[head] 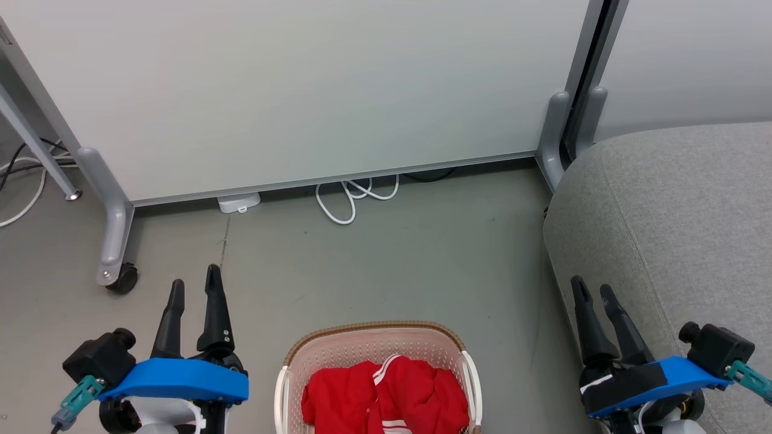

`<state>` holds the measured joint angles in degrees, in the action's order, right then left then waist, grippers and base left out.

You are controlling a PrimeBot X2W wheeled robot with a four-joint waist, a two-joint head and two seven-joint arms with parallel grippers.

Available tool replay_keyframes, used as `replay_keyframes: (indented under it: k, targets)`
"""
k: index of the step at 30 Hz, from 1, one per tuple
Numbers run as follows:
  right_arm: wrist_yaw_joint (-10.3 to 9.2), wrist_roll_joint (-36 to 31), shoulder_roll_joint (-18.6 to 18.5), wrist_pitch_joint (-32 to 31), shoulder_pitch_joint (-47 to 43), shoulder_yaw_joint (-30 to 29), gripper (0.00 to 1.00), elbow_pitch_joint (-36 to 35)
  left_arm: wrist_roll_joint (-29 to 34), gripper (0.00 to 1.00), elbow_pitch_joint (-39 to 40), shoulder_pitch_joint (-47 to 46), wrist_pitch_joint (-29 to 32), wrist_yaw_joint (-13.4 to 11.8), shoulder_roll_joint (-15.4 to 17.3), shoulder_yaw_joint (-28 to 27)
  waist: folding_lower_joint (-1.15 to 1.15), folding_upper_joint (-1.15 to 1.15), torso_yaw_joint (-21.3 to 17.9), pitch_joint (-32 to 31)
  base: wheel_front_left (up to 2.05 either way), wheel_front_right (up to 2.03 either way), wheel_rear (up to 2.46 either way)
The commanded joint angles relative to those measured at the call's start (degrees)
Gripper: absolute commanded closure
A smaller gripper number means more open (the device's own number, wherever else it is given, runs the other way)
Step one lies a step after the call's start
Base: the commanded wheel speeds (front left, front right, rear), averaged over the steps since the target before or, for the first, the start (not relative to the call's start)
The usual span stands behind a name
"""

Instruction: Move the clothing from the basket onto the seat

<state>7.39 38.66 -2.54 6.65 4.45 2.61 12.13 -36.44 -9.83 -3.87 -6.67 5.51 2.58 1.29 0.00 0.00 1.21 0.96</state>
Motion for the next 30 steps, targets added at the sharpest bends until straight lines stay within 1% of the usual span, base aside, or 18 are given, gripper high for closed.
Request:
replay_keyframes:
  k: [1,12,30]
  targets:
    - [0.09,-2.13,-0.39,0.58,1.24,0.3,0.0,-0.25,2.3,0.0,0.3,-1.06,-0.6,-0.19,0.4,0.62,0.0,0.0,0.03,0.0,0.0,0.0,0.0]
    - [0.1,-9.57,-0.41,2.26,1.17,0.76,0.0,0.75,9.98,0.0,-1.38,-0.84,-2.28,-0.16,1.02,2.55,0.0,0.0,0.23,0.0,0.0,0.0,0.0]
    - [0.12,-20.13,-0.45,4.75,0.25,-0.04,0.0,2.0,19.65,0.0,-2.55,-0.15,-4.74,-0.64,1.02,4.46,0.0,0.0,0.62,0.0,0.0,0.0,0.0]
